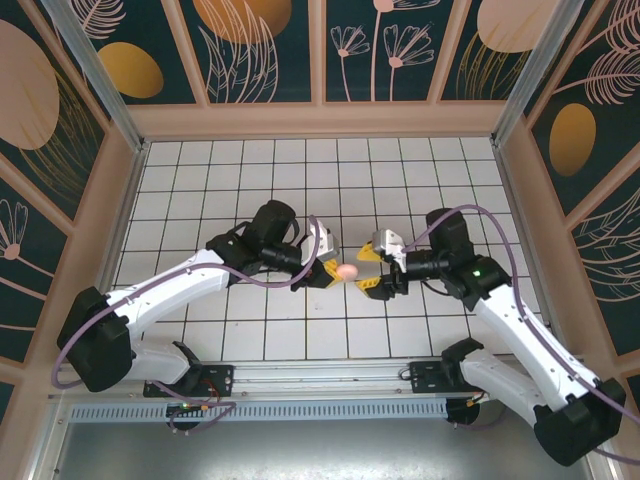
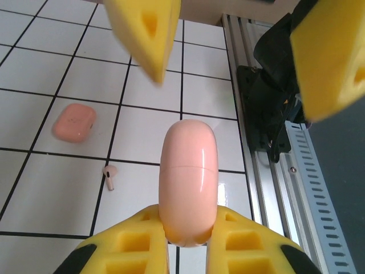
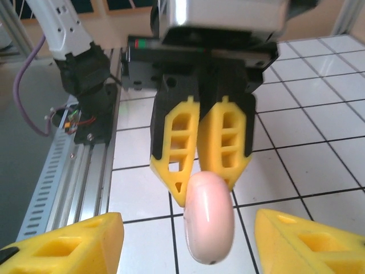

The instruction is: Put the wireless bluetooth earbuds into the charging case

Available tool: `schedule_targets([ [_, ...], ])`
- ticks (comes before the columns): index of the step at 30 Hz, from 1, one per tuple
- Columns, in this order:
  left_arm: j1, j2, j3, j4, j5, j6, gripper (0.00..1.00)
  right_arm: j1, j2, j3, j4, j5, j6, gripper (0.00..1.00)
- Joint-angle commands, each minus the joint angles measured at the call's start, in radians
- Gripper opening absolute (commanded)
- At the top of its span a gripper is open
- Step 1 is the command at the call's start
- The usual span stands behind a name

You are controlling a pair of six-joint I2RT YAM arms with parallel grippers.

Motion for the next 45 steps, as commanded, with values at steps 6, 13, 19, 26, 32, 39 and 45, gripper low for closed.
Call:
schedule_targets([
  [6,-0.012,0.020,0.041,-0.028,0.010,0.023,0.10,0.050,0.120,0.080,-0.060,0.021,-0.096,0.57],
  [13,-0.012,0.022,0.044,-0.041,0.002,0.026,0.10,0.050,0.166,0.110,-0.093,0.012,-0.131,0.41],
  [19,-0.011,0.022,0.045,-0.035,-0.006,0.018,0.21,0.050,0.194,0.149,-0.142,-0.015,-0.166,0.19],
  [26,-0.011,-0.070,-0.101,0.241,-0.007,-0.059,0.54,-0.041,0.110,0.039,0.040,-0.188,-0.060,0.18],
  [32,-0.010,-0.130,-0.250,0.593,0.037,-0.177,0.54,-0.157,-0.036,-0.168,0.469,-0.291,0.262,0.19],
  [39,-0.011,-0.128,-0.358,0.927,0.051,-0.331,0.53,-0.149,-0.132,-0.467,1.229,-0.116,0.843,0.19],
  [45,-0.011,-0.113,-0.351,0.951,0.046,-0.346,0.54,-0.078,-0.191,-0.555,1.353,0.011,0.901,0.19],
])
